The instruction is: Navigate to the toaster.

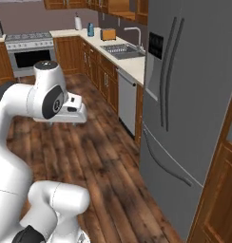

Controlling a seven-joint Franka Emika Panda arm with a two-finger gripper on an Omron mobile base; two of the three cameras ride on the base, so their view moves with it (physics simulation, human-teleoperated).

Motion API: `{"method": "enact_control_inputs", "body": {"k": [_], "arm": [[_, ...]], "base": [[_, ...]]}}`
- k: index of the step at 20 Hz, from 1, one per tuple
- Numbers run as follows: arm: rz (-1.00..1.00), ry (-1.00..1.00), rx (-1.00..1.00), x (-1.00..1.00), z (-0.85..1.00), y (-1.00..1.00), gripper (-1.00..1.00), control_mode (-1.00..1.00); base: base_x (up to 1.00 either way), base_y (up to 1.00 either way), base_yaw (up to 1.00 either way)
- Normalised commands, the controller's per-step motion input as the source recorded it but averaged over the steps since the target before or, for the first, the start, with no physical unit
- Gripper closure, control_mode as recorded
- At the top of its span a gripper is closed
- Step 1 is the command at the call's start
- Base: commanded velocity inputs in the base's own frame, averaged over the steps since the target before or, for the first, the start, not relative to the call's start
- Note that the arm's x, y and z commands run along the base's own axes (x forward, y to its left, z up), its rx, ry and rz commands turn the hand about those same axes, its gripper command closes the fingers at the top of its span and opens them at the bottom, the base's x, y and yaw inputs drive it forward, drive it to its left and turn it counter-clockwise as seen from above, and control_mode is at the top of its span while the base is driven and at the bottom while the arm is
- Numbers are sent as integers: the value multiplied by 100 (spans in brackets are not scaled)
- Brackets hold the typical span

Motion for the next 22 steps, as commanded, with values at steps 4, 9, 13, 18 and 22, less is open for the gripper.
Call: {"method": "enact_control_inputs", "body": {"k": [4, 9, 13, 18, 22], "arm": [[0, 0, 0, 0, 0, 0, -100, 100], [0, 0, 0, 0, 0, 0, -100, 100], [0, 0, 0, 0, 0, 0, -100, 100], [0, 0, 0, 0, 0, 0, -100, 100], [0, 0, 0, 0, 0, 0, -100, 100]], "base": [[68, 0, 0], [100, 14, 2], [100, 41, 1], [100, 51, 0], [100, 50, 0]]}}
